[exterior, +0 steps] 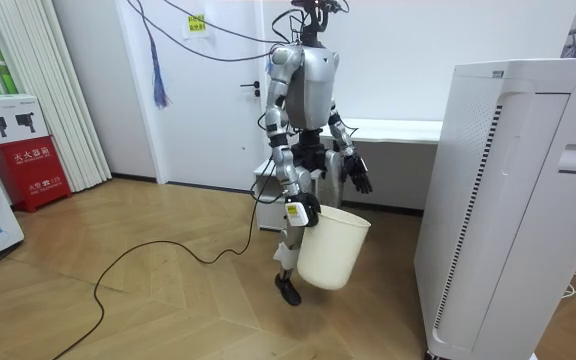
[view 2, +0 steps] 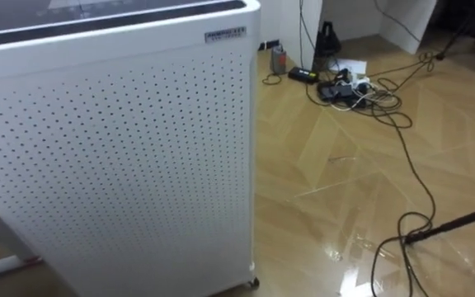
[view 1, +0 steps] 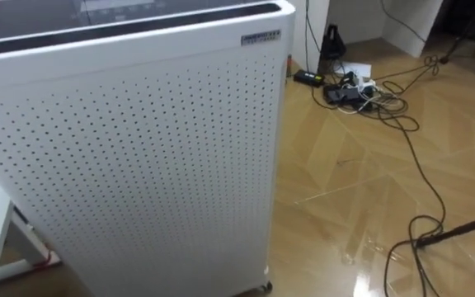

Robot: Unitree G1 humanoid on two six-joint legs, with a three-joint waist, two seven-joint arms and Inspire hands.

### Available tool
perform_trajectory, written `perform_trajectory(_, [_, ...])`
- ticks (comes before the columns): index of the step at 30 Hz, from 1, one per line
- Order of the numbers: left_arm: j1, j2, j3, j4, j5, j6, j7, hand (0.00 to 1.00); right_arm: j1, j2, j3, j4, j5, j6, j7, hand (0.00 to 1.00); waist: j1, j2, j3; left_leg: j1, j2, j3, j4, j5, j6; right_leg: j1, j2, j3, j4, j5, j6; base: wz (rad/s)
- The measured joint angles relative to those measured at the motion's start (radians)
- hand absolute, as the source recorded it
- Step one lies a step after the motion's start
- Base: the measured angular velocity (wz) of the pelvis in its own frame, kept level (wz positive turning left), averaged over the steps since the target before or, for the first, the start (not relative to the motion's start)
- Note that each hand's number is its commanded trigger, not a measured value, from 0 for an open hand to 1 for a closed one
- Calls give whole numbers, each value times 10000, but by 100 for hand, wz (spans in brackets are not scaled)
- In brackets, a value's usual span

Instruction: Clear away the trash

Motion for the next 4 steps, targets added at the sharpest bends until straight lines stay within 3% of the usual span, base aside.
perform_trajectory(4, [41,-103,556,947,-1426,-20,-4,0,21,261,-812,851,337,-73,11,100,-18,-59,33,284,-16,23,-28,-158,-20,306,53,242,-175,-17,36,-6])
